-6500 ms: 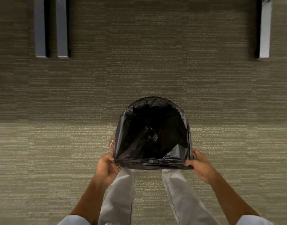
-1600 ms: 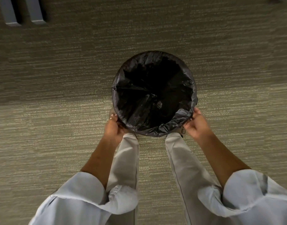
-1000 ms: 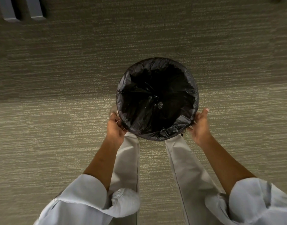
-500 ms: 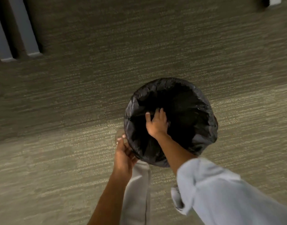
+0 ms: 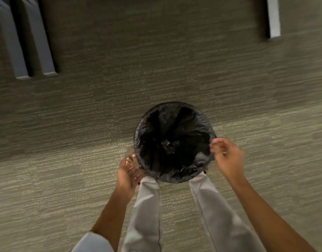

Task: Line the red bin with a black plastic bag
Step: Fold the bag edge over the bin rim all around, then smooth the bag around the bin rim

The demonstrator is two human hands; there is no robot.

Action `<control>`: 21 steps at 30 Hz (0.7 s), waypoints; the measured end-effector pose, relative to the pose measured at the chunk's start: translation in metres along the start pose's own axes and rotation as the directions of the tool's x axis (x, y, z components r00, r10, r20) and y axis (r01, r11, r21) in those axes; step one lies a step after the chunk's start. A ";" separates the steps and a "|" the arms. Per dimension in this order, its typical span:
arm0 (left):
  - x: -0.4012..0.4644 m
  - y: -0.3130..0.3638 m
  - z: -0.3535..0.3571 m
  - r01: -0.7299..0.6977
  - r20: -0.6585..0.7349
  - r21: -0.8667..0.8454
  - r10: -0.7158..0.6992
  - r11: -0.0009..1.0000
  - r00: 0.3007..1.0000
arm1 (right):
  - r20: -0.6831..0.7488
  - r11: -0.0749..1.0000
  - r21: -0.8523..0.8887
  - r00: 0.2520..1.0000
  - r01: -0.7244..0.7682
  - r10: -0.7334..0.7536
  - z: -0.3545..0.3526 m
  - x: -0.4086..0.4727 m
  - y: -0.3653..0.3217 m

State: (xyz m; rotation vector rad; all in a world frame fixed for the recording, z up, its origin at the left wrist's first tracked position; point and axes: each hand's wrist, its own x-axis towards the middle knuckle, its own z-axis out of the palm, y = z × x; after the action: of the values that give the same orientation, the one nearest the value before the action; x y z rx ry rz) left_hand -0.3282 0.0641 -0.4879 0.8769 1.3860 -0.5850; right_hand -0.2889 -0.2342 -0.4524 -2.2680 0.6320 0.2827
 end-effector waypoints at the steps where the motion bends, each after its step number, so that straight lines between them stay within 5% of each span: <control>1: -0.002 0.002 0.001 -0.008 0.010 0.026 0.008 1.000 1.000 | -0.087 0.999 -0.043 0.996 0.005 -0.008 -0.015 0.005 0.004; 4: -0.006 0.009 0.010 -0.043 0.061 0.110 0.037 0.993 0.997 | -0.153 0.991 -0.114 0.987 -0.066 0.048 -0.028 0.026 0.023; 7: -0.003 0.015 0.019 -0.062 0.072 0.154 0.052 0.986 0.996 | 0.063 0.971 -0.064 0.970 -0.231 0.235 -0.011 0.052 0.039; 13: 0.009 0.015 0.027 -0.096 0.052 0.187 0.088 0.978 0.995 | 0.518 0.696 0.270 0.710 -0.665 0.478 0.030 0.083 0.057; 18: 0.017 0.008 0.025 -0.120 0.004 0.129 0.121 0.984 0.993 | 0.338 0.801 0.188 0.803 -0.568 0.490 0.041 0.079 0.061; 21: 0.019 0.004 0.023 -0.084 -0.005 0.051 0.085 0.995 0.996 | 0.327 0.739 0.296 0.791 -0.605 0.517 0.039 0.071 0.059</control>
State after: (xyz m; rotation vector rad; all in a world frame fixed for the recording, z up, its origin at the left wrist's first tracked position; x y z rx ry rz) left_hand -0.3090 0.0499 -0.5065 0.9749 1.3388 -0.5550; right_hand -0.2599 -0.2668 -0.5427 -1.5833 1.1451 0.6415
